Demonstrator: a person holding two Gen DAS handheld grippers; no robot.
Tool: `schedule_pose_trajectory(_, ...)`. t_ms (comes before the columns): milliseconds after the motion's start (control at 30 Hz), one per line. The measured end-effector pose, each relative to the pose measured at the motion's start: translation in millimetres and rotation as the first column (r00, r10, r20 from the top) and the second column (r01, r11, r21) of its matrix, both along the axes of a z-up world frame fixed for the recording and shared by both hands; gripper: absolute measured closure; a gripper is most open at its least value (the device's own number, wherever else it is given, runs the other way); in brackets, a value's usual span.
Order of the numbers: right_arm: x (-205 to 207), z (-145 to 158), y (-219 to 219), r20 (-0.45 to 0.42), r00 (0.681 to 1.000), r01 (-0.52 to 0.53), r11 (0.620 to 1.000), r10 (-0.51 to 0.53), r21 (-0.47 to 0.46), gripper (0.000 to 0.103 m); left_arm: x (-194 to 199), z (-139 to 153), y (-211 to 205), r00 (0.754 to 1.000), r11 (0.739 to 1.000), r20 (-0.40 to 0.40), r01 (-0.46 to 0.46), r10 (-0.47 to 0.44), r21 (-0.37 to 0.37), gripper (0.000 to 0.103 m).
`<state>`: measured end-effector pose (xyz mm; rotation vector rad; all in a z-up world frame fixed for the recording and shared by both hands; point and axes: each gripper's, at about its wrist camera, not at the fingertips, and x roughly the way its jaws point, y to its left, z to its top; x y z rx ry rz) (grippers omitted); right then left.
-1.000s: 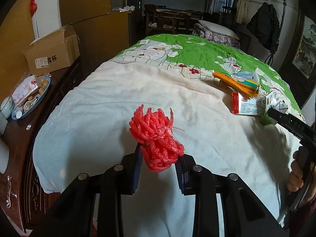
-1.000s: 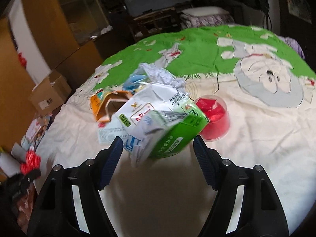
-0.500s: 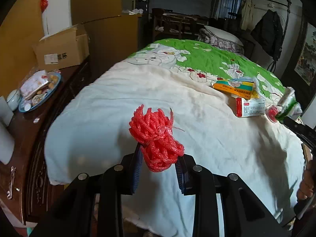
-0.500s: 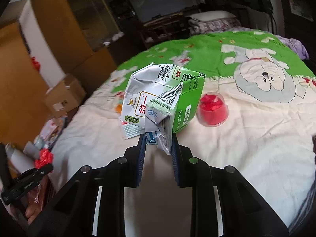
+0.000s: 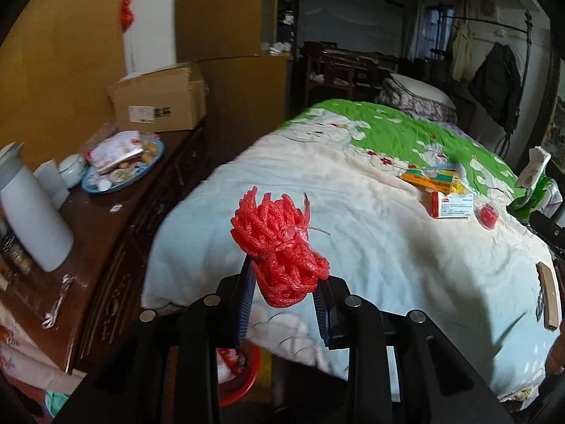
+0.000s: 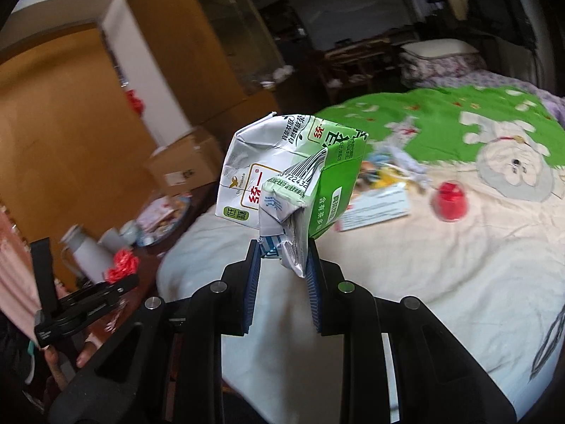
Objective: Collect trash
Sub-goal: 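Carry net and carton to red basket and open both tools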
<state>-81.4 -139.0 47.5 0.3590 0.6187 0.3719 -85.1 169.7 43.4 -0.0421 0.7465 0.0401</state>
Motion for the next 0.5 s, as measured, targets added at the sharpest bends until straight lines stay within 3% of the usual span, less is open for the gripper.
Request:
schedule_pose_trajectory(233,-19.6,12.0,47.0,0.009,0.993,-0.119,0.993,0.119,0.001,0.077,-33.7,-8.3,42.0,0.997,0.997,-0.014,-0.078,0.078,0.016,0.072)
schedule_pose_trajectory(500,-22.4,9.2,91.9,-0.029,0.979,-0.201,0.979,0.2,-0.026,0.077,-40.8,-47.7,96.6,0.985,0.988,-0.103,-0.145,0.14,-0.048,0.072)
